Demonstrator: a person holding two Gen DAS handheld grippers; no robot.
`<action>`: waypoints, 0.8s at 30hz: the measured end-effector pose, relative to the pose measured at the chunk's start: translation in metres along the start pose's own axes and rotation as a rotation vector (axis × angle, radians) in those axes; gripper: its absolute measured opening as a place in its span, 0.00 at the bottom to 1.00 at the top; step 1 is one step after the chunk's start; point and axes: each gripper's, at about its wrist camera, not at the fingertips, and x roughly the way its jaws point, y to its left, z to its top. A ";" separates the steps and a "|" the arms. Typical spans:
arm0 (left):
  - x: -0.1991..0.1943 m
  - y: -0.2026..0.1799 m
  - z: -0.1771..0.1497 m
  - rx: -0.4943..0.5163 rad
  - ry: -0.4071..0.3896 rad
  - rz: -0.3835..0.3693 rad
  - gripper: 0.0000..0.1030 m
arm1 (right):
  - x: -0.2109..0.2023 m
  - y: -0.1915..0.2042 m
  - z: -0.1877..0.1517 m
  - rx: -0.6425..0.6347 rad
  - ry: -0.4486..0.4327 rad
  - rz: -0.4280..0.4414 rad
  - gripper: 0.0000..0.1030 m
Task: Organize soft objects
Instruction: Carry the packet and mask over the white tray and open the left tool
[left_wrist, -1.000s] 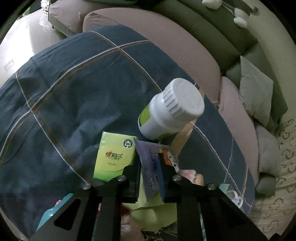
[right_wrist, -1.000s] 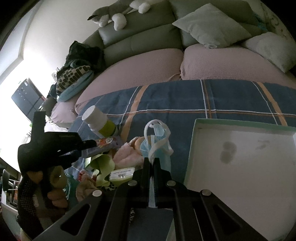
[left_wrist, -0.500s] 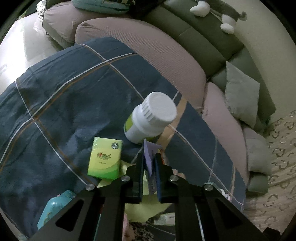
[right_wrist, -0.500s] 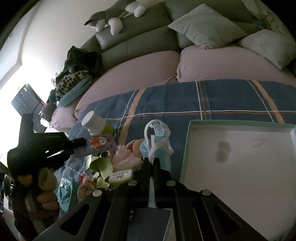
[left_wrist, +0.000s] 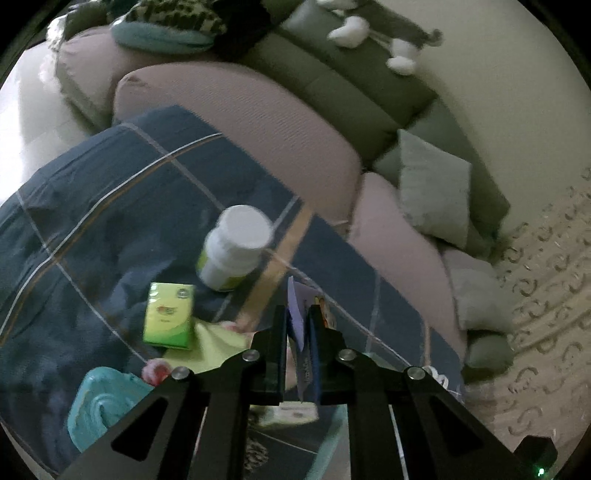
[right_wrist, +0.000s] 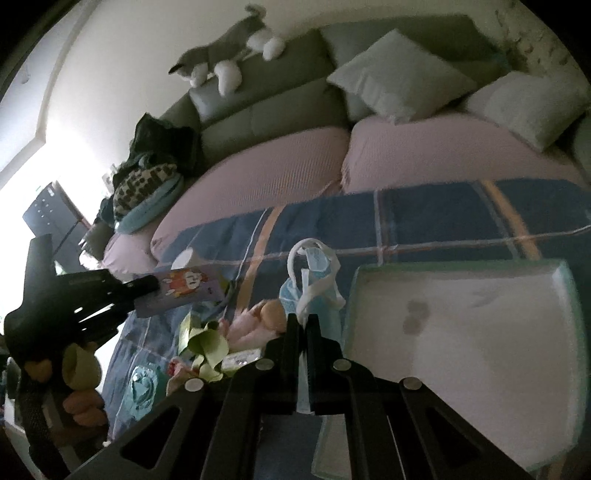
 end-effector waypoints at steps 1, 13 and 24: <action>-0.003 -0.007 -0.003 0.016 -0.001 -0.018 0.10 | -0.005 -0.003 0.002 0.003 -0.012 -0.009 0.03; 0.020 -0.090 -0.050 0.253 0.093 -0.114 0.11 | -0.054 -0.092 0.012 0.154 -0.093 -0.301 0.03; 0.079 -0.152 -0.126 0.420 0.282 -0.196 0.11 | -0.063 -0.166 0.006 0.272 -0.062 -0.483 0.03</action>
